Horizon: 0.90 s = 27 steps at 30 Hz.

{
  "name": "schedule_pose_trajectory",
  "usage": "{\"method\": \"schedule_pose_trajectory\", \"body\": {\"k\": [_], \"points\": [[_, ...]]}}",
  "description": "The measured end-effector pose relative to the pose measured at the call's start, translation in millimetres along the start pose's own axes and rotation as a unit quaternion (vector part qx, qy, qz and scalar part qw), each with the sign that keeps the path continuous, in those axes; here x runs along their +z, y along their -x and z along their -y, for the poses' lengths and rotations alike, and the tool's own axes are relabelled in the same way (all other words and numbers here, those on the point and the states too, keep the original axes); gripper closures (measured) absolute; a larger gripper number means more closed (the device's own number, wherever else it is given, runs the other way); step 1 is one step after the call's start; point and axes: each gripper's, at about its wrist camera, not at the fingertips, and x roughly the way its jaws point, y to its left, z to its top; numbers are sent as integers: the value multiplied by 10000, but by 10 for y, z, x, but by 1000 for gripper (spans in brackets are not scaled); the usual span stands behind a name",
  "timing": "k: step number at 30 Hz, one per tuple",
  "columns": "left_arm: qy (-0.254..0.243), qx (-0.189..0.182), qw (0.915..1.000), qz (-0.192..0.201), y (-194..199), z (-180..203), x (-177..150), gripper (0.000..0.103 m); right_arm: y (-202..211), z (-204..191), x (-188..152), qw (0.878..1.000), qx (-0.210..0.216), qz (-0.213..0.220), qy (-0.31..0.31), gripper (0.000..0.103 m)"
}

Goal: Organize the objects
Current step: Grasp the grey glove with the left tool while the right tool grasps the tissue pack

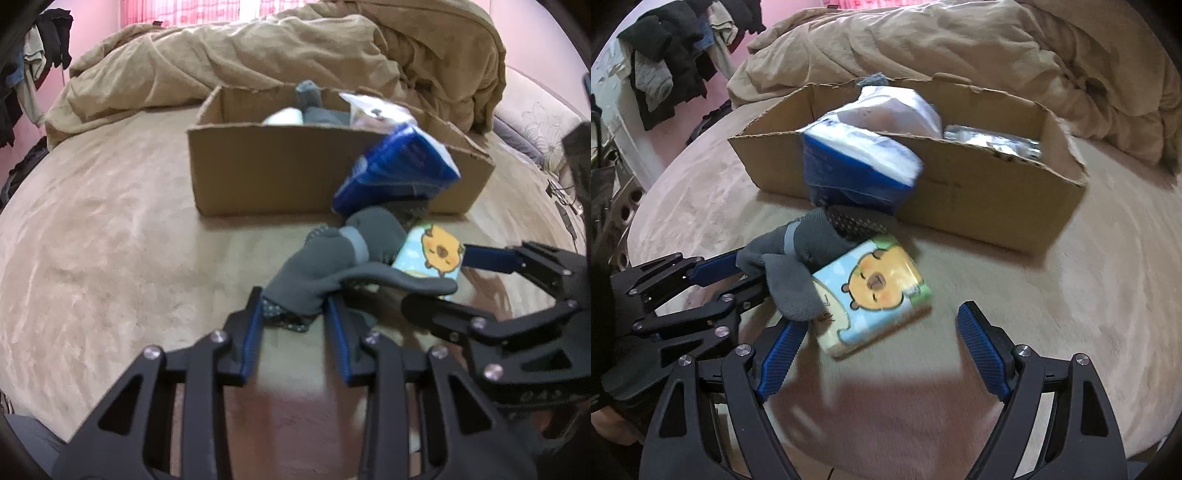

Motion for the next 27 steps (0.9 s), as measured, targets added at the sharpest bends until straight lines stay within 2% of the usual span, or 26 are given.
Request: {"method": "schedule_pose_trajectory", "body": {"k": [5, 8, 11, 17, 27], "points": [[-173, -290, 9994, 89, -61, -27, 62, 66, -104, 72, 52, 9998, 170, 23, -51, 19], [-256, -425, 9987, 93, -116, 16, 129, 64, -93, 101, 46, 9996, 265, 56, 31, 37], [-340, -563, 9977, 150, -123, 59, 190, 65, -70, 146, 41, 9994, 332, -25, 14, 38], [-199, -840, 9959, 251, -2, 93, 178, 88, 73, 225, -32, 9995, 270, -52, -140, 38], [-185, -990, 9921, 749, 594, 210, 206, 90, 595, 258, -136, 9992, 133, 244, -279, 37]]}}
